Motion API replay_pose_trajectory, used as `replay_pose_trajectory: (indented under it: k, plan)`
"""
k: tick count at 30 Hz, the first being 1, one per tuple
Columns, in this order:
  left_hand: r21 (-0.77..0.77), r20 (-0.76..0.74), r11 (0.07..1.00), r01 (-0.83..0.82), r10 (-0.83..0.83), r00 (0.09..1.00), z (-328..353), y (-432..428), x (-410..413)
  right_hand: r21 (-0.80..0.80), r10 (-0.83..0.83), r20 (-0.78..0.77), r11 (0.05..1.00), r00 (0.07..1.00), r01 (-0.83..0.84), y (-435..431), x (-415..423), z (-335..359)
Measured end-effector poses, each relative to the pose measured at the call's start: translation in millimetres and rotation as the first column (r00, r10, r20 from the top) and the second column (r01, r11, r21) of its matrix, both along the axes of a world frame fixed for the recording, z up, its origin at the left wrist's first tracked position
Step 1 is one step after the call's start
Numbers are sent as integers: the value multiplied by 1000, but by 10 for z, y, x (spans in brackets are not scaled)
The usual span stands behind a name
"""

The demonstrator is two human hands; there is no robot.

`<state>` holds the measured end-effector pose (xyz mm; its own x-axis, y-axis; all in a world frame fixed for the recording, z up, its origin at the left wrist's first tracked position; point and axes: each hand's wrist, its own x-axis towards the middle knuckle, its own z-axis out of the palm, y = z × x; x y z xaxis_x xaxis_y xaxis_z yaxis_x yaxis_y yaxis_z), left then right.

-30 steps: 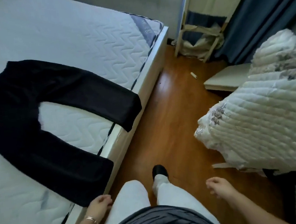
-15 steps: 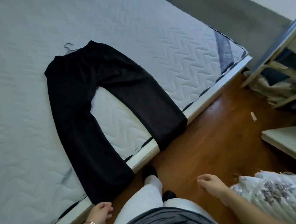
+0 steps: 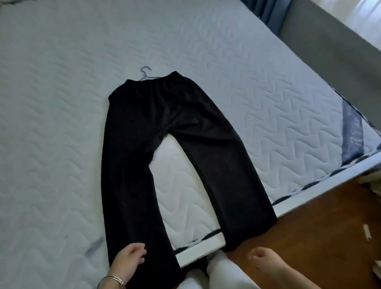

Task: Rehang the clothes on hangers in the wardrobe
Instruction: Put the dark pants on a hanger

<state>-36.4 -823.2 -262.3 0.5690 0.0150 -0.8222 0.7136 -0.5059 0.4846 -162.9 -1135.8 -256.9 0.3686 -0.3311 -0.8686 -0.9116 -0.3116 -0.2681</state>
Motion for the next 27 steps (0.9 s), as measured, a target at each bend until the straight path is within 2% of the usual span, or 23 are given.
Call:
replay_pose_trajectory:
  k: [6,12,15,19,23,27]
  plan:
    - [34,54,998,-49,47,997,-66,-165,649,18,172,6,985,985,-172,-183,889,-92]
    - [141,129,987,71,-90,988,-474,-688,1721,-13,262,107,965,959,-262,-392,2111,-444]
    - [200,218,964,173,-216,952,-729,-968,2452,-46,299,220,954,929,-296,-424,2782,-766]
    - [292,349,921,258,-354,867,-1104,-1256,3329,-159,367,372,930,853,-330,-461,3695,-1098]
    - [441,390,834,332,-511,766,-1576,-1425,4109,-315,504,460,862,731,-397,-480,4650,-1428]
    - [555,430,788,267,-547,719,-1959,-1556,4802,-396,570,516,820,639,-412,-485,5521,-1633]
